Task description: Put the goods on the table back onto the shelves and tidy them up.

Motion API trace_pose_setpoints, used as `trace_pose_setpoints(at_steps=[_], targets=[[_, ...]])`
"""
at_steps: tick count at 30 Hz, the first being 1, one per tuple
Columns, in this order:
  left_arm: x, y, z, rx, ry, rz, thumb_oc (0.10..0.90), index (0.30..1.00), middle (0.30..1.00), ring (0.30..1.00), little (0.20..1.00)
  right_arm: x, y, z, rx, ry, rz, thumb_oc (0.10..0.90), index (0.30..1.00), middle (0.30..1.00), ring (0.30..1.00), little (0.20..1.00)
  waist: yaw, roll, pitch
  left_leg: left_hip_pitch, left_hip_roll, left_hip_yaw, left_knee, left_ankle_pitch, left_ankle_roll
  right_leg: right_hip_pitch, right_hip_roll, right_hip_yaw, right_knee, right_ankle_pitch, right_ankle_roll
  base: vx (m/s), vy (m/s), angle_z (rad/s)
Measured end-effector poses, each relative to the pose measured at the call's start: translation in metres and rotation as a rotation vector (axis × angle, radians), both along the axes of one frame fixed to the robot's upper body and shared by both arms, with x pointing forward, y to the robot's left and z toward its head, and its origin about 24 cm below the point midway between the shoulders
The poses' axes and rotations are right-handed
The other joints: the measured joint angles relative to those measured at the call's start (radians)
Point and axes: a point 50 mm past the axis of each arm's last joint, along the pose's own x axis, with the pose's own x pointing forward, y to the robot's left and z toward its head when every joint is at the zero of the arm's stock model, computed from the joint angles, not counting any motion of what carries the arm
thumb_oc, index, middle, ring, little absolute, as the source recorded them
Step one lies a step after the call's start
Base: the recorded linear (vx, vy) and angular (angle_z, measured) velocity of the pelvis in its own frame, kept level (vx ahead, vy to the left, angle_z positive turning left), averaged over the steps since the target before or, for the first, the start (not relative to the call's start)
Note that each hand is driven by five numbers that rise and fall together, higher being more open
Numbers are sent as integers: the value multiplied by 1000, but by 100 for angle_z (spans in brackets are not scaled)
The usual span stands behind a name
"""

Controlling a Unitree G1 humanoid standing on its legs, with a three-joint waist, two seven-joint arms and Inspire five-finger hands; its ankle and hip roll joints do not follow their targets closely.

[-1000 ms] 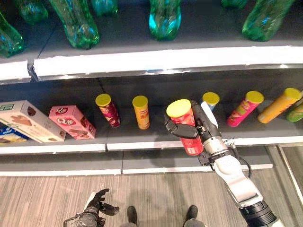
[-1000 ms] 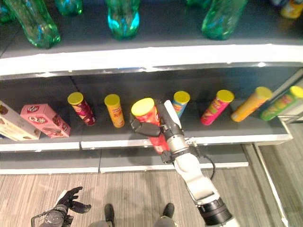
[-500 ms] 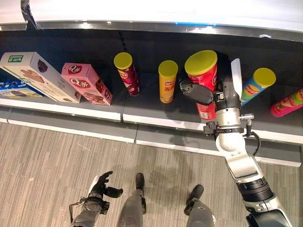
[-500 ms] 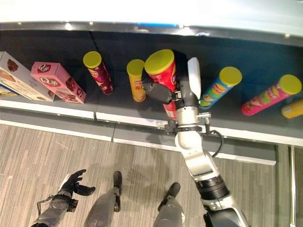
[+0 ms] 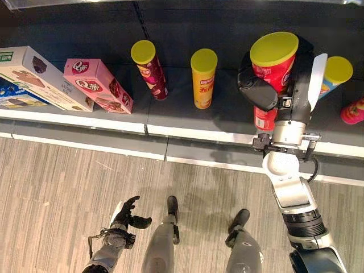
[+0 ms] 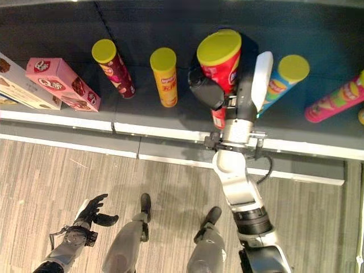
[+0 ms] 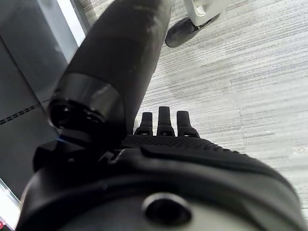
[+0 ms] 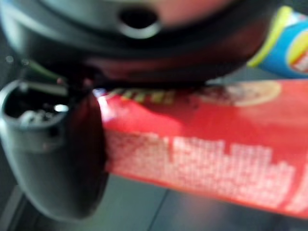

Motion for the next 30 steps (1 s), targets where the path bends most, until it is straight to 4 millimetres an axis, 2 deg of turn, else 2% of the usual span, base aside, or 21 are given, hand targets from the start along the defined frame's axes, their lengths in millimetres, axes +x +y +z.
trace_pose_setpoints(at_steps=[4, 7, 15, 16, 23, 26, 30], targets=[[6, -2, 5, -2, -27, -8, 800, 900, 900, 900, 900, 0, 0, 4, 34, -27, -10, 400, 300, 300, 300, 300, 1, 10, 27, -14, -2, -8, 12, -1, 2, -11, -6, -2, 21, -5, -7, -14, 5, 6], [12, -4, 10, -4, -57, -20, 800, 900, 900, 900, 900, -1, 4, 18, 50, -89, -6, 400, 300, 300, 300, 300, 5, 18, 41, -54, -4, -16, 30, -1, 2, -43, -9, -3, 36, -9, -7, -15, 7, 7], [12, -7, 11, -13, -57, -36, 800, 900, 900, 900, 900, -4, 8, 36, 73, -178, -12, 400, 300, 300, 300, 300, 13, 21, 43, -92, -17, -24, 45, -2, 4, -80, -29, -5, 65, -18, -4, -6, 3, 4], [14, -7, 13, -24, -67, -32, 800, 900, 900, 900, 900, -8, 7, 44, 76, -222, -22, 400, 300, 300, 300, 300, 12, 30, 47, -112, -18, -31, 55, -2, 5, -93, -30, -10, 68, -18, -4, -19, 1, 10], [21, -11, 23, -23, -121, -51, 800, 900, 900, 900, 900, -17, -5, 59, 113, -338, -126, 400, 300, 300, 300, 300, 21, 45, 53, -160, -36, -47, 61, 3, 11, -132, -50, -25, 87, -22, -3, -22, 15, 9], [23, -7, 29, -9, -145, -59, 800, 900, 900, 900, 900, -20, -2, 72, 132, -405, -136, 400, 300, 300, 300, 300, 25, 45, 54, -200, -39, -42, 64, 5, 14, -182, -57, -19, 99, -22, -3, -29, 6, -3], [27, -7, 33, -6, -165, -67, 800, 900, 900, 900, 900, -22, -3, 79, 153, -437, -153, 400, 300, 300, 300, 300, 34, 59, 60, -226, -39, -45, 73, 6, 16, -197, -58, -25, 103, -22, -3, 4, -1, 4]])
